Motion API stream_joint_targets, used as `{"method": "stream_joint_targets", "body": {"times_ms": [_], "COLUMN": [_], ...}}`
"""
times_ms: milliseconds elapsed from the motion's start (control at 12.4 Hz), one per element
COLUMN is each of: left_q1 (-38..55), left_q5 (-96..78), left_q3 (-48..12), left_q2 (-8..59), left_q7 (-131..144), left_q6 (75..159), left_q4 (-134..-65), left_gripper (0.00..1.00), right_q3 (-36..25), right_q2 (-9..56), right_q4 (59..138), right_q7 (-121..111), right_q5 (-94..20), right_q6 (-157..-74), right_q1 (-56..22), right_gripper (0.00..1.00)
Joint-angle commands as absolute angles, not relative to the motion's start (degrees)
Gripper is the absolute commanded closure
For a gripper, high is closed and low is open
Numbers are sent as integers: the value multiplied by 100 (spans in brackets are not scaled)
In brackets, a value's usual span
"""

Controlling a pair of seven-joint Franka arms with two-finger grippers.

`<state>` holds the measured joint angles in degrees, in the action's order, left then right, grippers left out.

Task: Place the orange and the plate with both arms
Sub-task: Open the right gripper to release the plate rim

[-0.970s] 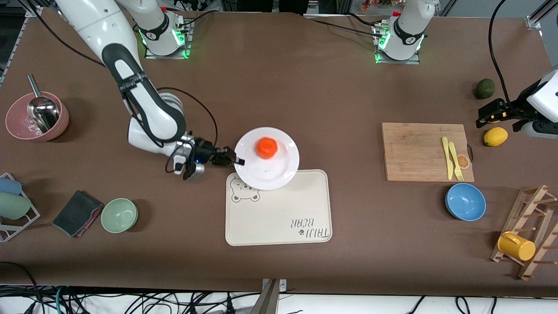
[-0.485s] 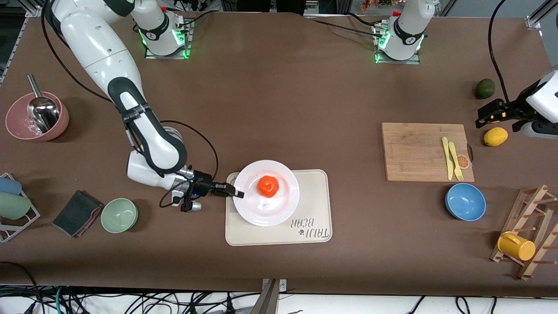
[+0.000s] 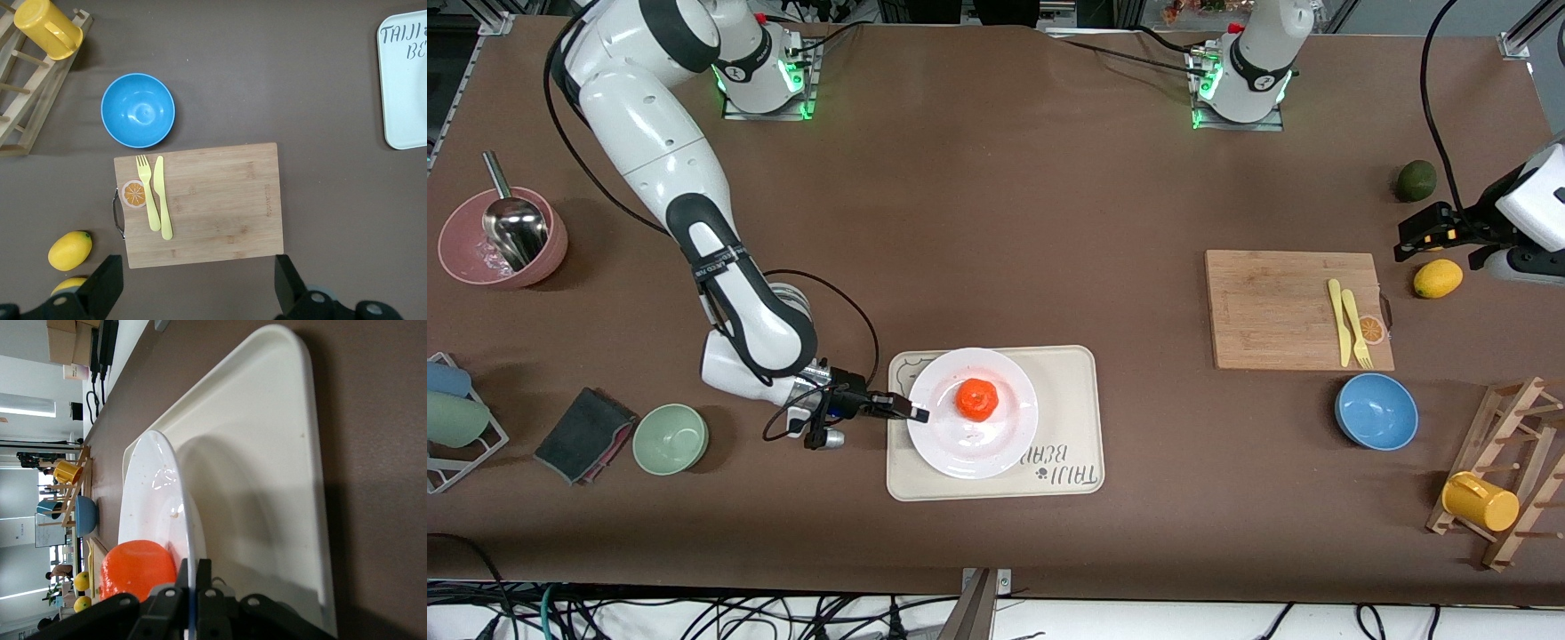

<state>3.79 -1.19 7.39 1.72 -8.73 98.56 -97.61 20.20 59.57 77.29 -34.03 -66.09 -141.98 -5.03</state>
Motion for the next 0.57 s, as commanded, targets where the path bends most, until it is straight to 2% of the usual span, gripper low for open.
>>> {"method": "stream_joint_targets", "body": {"times_ms": [0,81,162,323,485], "left_q1": [413,413,413,413,413], "left_q5": [53,53,53,53,53], "left_q3": [703,712,703,703,703], "left_q2": [185,185,185,193,193], "left_q7": [-932,-932,-923,-923,-923], "left_q6": [9773,9782,9774,9773,9773], "left_q4": [-9694,-9694,-9694,-9694,-9694], "left_gripper": [0,0,0,0,0], "right_q3": [2074,2066,2022,1986,1838], "right_q2": [6100,6100,6091,6065,5846], "right_q4": [7506,7523,7532,7550,7707], "right_q7": [-3524,-3533,-3533,-3542,-3498], "right_q5": [-6521,-6513,-6478,-6189,-5741], "right_q6": [-14238,-14230,-14221,-14221,-14168], "right_q1": [-519,-510,-510,-501,-483], "right_gripper": [100,83,51,0,0]}}
